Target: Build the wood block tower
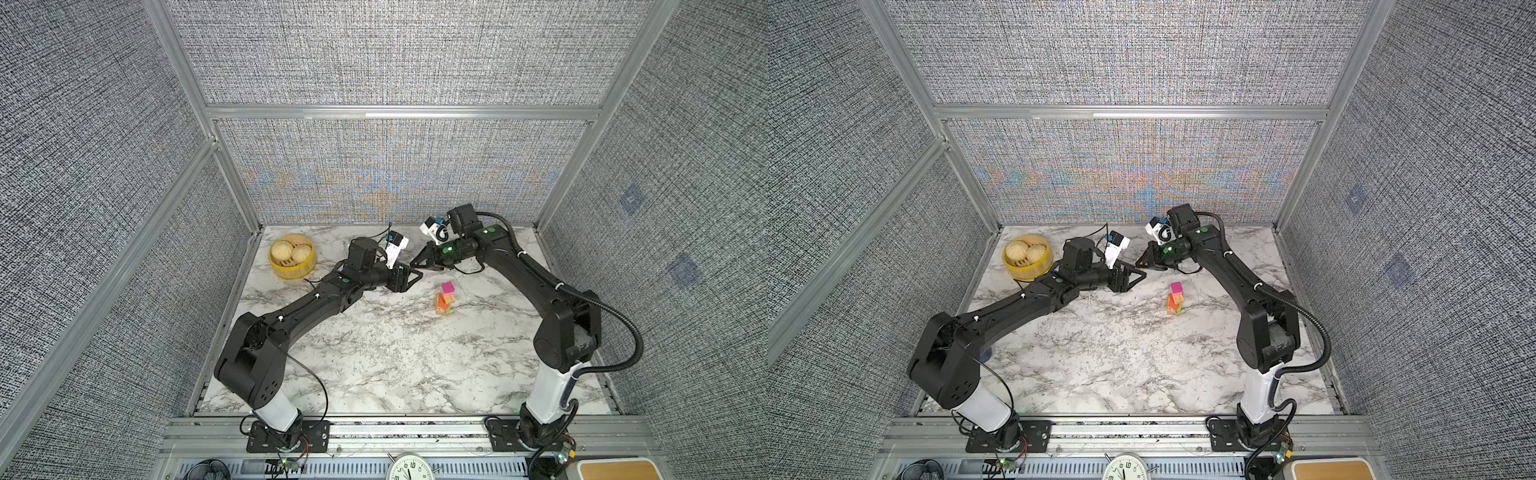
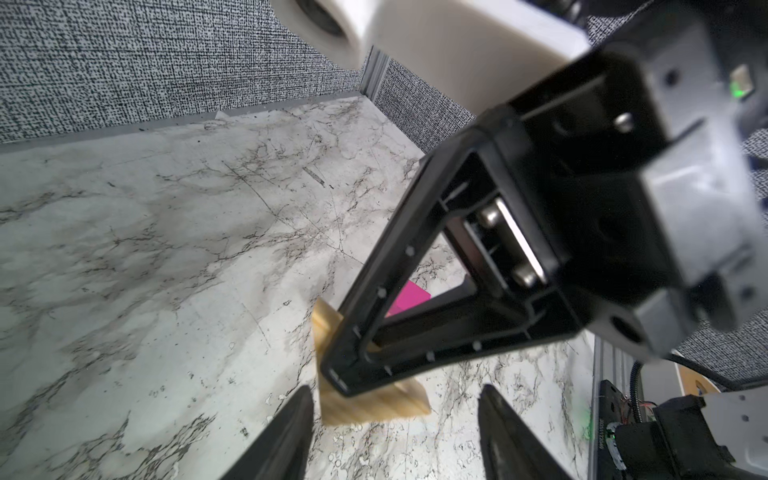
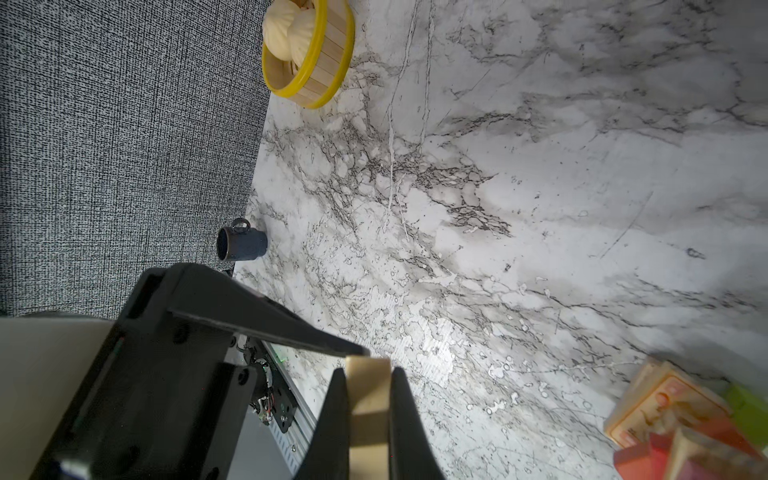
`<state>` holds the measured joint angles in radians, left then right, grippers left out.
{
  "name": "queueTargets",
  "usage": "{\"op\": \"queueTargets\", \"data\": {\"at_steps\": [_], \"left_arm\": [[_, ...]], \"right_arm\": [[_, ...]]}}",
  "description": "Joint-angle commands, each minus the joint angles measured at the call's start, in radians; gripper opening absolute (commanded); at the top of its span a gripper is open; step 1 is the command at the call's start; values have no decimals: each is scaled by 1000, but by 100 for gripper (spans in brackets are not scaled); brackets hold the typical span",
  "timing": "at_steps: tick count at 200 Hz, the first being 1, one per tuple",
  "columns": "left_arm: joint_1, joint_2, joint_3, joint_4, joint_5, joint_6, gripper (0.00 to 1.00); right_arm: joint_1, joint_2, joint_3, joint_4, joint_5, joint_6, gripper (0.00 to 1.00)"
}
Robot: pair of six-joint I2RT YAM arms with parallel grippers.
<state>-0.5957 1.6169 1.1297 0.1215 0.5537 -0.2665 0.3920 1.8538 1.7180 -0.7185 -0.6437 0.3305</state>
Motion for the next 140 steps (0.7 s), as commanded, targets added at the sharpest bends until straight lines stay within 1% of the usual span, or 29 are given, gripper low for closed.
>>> {"op": "queueTargets", "data": {"at_steps": [1, 12, 20, 27, 34, 46, 54, 63, 68, 76, 80, 102, 122, 140], "left_arm": [[12, -32, -31, 53, 16, -10, 79], [30, -46, -67, 99, 26, -47, 83], [51, -53, -97, 153, 48, -83, 83], [73, -56, -127, 214, 80, -126, 82], [94, -52, -153, 286, 118, -174, 79], [130, -34, -188, 422, 181, -270, 69], [150, -7, -189, 485, 223, -331, 58], [168, 27, -182, 545, 277, -392, 42], [173, 46, -176, 574, 301, -422, 35], [178, 75, -170, 628, 330, -464, 26], [178, 87, -169, 659, 340, -484, 24], [180, 136, -169, 823, 375, -577, 24], [180, 182, -153, 935, 392, -657, 29], [180, 229, -134, 1068, 411, -750, 31]], "right_arm": [[-13, -23, -20, 48, -19, 16, 2], [-22, -34, -31, 61, -31, 18, 1], [-28, -45, -42, 76, -48, 17, 1], [-34, -55, -55, 93, -66, 16, 1], [-38, -65, -69, 113, -82, 17, 1], [-49, -84, -97, 150, -109, 19, 1], [-54, -95, -111, 172, -127, 15, 2], [-57, -107, -124, 195, -151, 12, 1], [-60, -109, -132, 209, -170, 12, 2], [-66, -116, -147, 238, -196, 18, 1], [-67, -119, -153, 250, -211, 21, 2], [-80, -126, -186, 339, -283, 43, 1], [-93, -126, -213, 441, -346, 82, 1], [-103, -124, -234, 528, -372, 120, 0]]}}
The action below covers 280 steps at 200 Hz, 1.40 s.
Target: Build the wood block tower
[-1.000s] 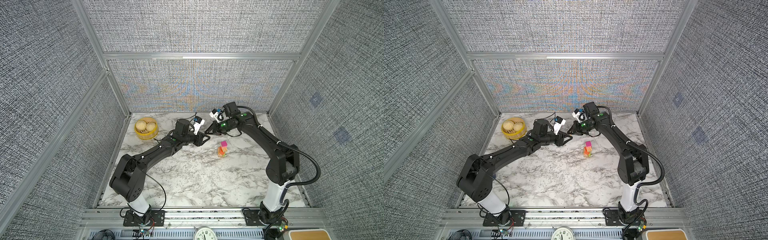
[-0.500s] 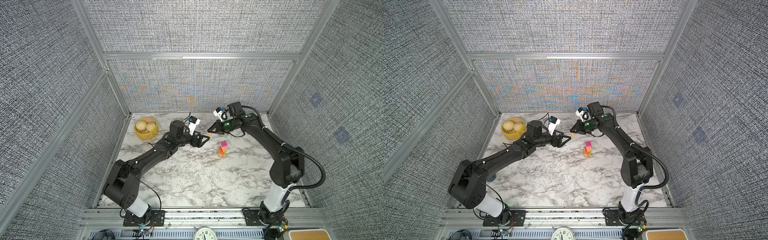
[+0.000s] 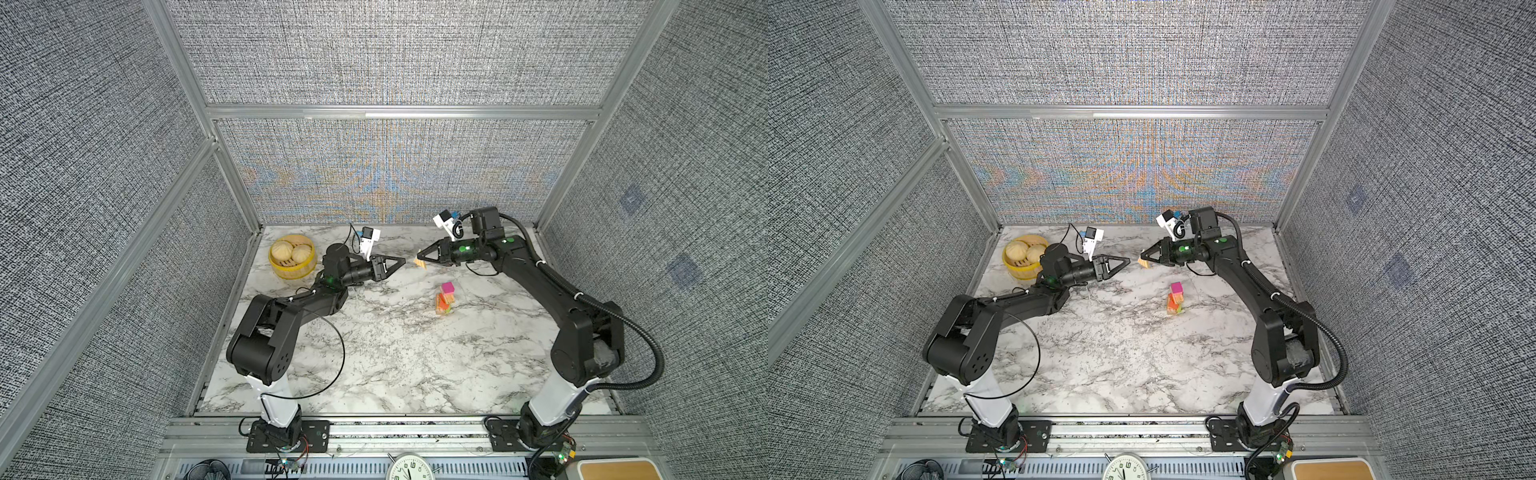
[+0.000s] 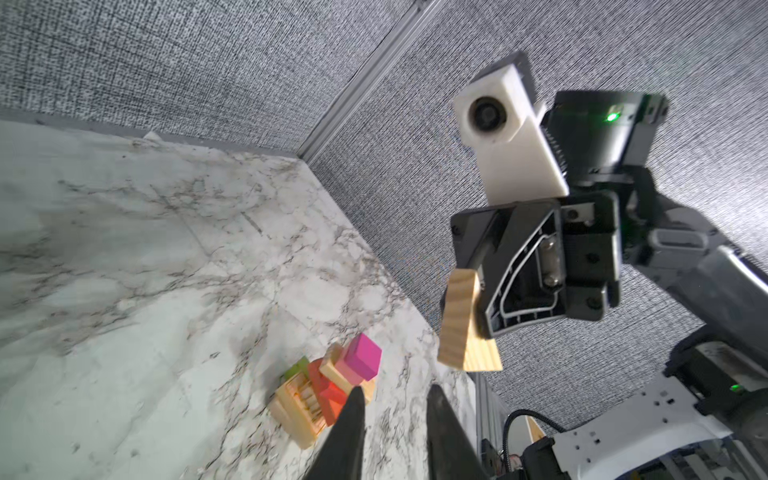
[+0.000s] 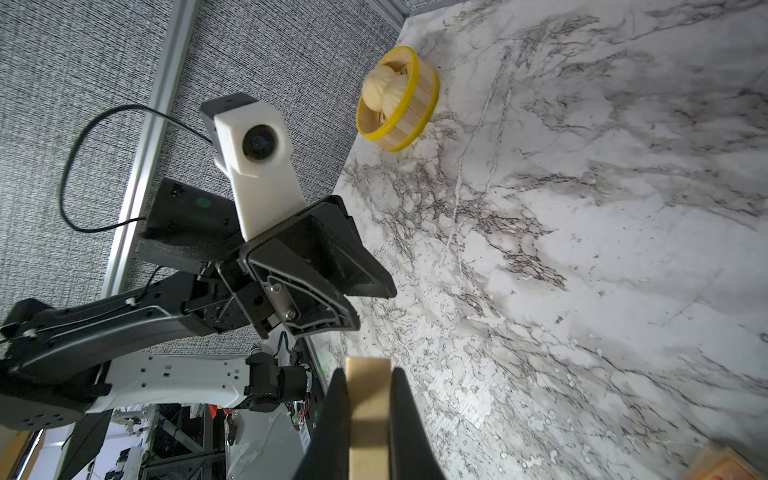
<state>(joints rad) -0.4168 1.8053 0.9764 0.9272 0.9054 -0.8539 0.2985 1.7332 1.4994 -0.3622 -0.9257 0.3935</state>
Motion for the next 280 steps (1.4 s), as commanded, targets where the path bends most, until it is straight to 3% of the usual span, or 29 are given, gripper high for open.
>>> {"op": "queueTargets", "data": {"at_steps": [1, 21, 135, 158, 200, 280], "left_arm": [[1, 43, 21, 270, 60, -166, 31], [0, 77, 50, 329, 72, -219, 32], [-1, 131, 110, 322, 83, -259, 32], [-1, 148, 126, 320, 79, -269, 39], [-1, 160, 146, 323, 78, -279, 43], [-3, 175, 165, 351, 85, -311, 35]], "right_arm": [[-9, -2, -16, 174, -91, 58, 0], [-11, 3, -12, 209, -98, 62, 0], [-17, 36, 10, 271, -77, 52, 0], [-17, 30, 7, 271, -78, 39, 0], [-15, 39, 8, 286, -103, 45, 0], [-3, 52, 8, 296, -109, 52, 0]]}}
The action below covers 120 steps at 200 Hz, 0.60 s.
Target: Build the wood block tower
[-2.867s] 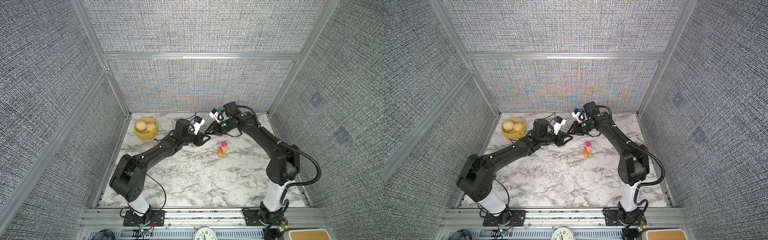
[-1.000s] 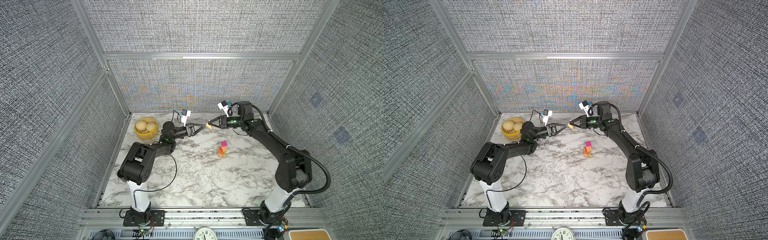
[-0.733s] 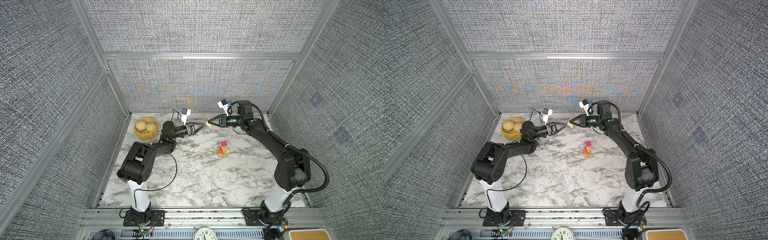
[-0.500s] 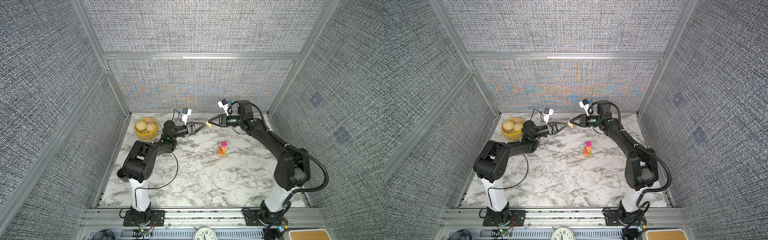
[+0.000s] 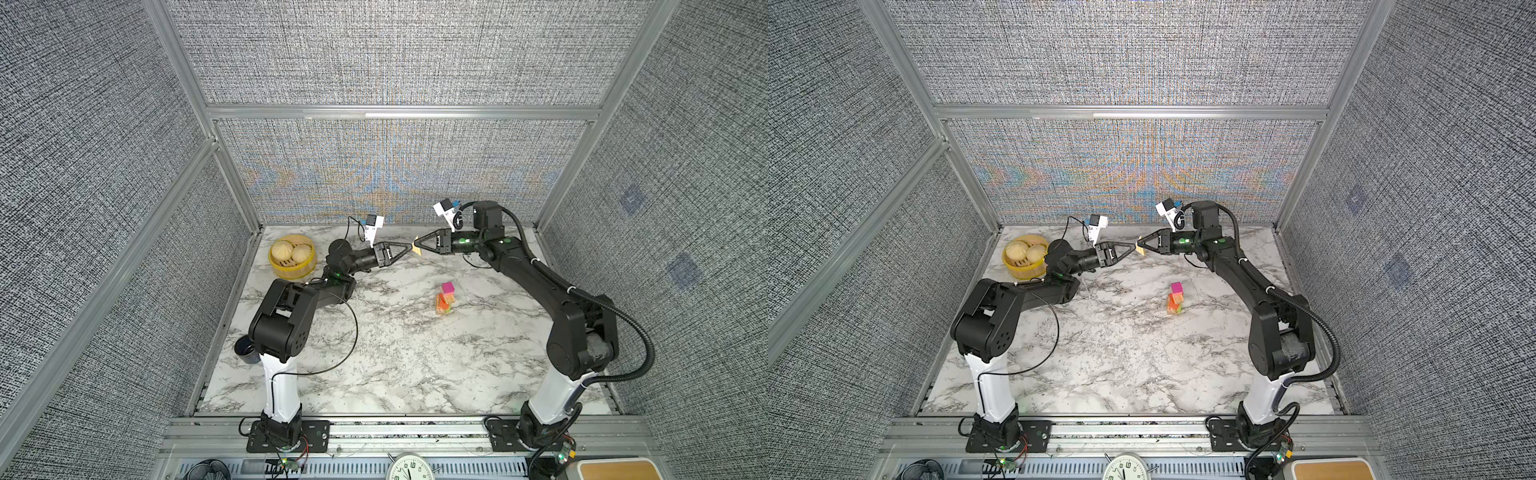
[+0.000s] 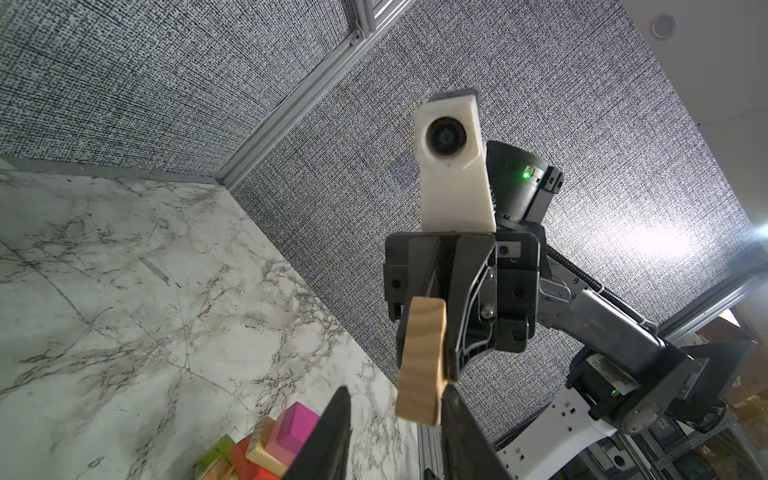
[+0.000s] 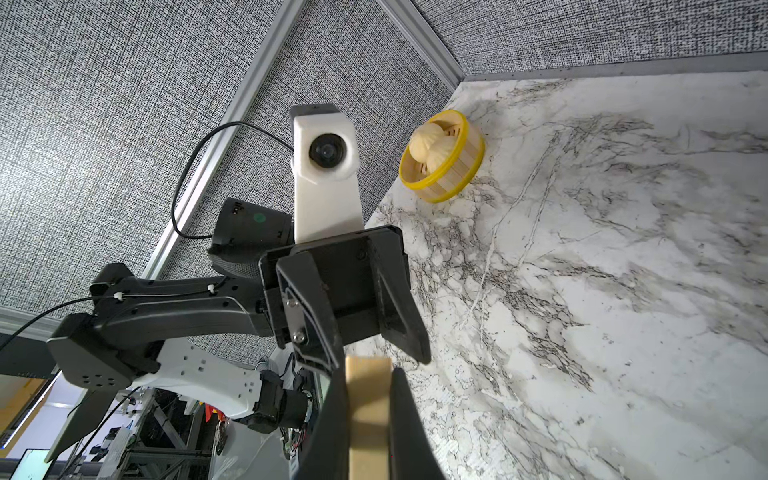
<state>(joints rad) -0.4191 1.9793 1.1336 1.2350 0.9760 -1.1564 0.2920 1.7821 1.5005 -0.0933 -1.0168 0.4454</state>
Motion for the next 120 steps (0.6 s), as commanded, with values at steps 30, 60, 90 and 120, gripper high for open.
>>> {"op": "queueTargets", "data": {"at_steps": [30, 60, 90, 120], "left_arm": [[-1, 1, 9, 44, 19, -11, 32], [0, 1, 7, 51, 27, -17, 21], [-3, 0, 5, 50, 37, -17, 12], [-5, -8, -1, 45, 37, -14, 9]], "right_arm": [[7, 6, 8, 27, -16, 1, 0], [9, 9, 11, 30, -10, 6, 0], [8, 13, 17, 33, -1, 10, 0], [8, 20, 18, 33, 7, 11, 2]]}}
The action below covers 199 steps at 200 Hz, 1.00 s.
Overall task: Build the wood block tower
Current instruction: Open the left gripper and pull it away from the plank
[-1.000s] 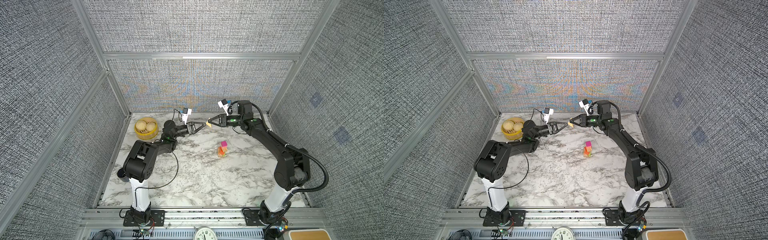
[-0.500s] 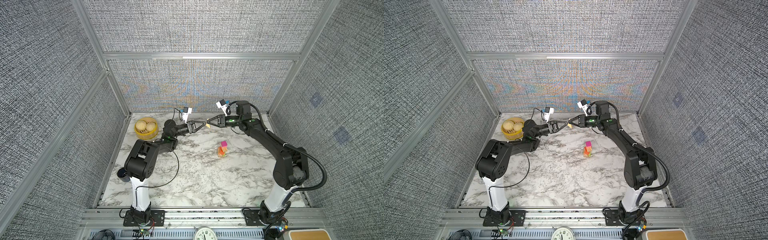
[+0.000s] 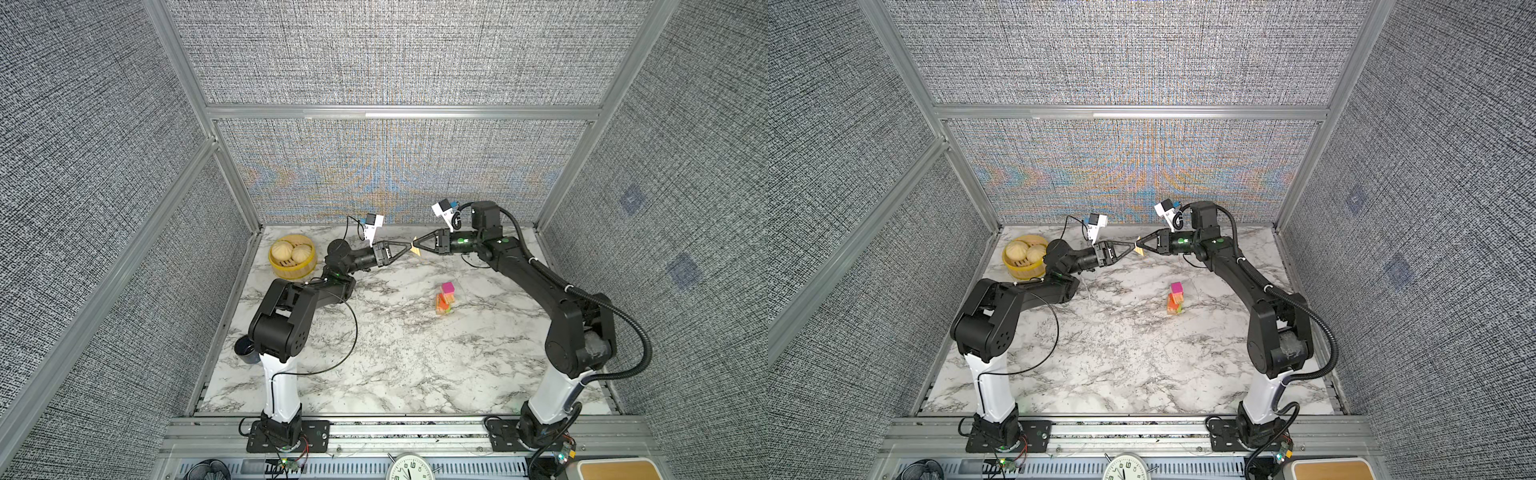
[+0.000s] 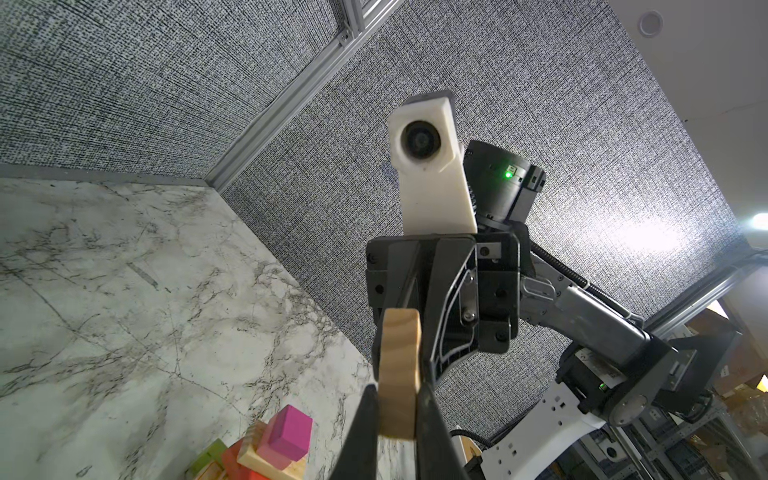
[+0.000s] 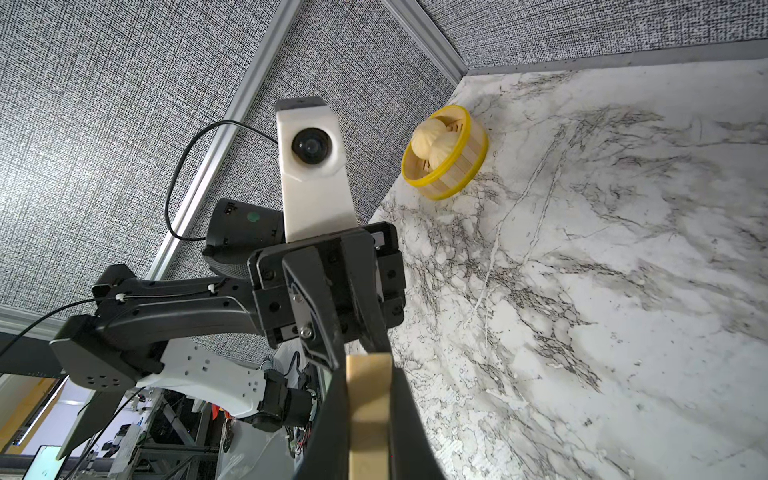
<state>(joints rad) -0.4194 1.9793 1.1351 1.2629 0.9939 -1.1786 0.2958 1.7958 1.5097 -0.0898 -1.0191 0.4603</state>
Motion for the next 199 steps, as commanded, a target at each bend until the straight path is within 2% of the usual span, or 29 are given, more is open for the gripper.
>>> {"op": "queueTargets", "data": {"at_steps": [1, 26, 54, 64, 177, 199], "left_arm": [[-4, -8, -3, 16, 19, 9, 9], [-5, -17, -1, -2, 22, 17, 8], [-7, -12, 9, -15, 31, 6, 23], [-7, -10, 11, -13, 35, -1, 26], [-16, 2, 31, -55, 40, -9, 22], [-18, 1, 34, -57, 40, -8, 16]], "right_arm": [[4, 7, 9, 30, 9, -3, 2], [4, 8, 10, 30, 12, -3, 4], [6, 1, 4, 38, 23, -7, 4], [5, -3, 0, 41, 29, -12, 3], [13, -2, -26, 71, 32, -19, 2], [14, 1, -29, 73, 33, -18, 2]]}}
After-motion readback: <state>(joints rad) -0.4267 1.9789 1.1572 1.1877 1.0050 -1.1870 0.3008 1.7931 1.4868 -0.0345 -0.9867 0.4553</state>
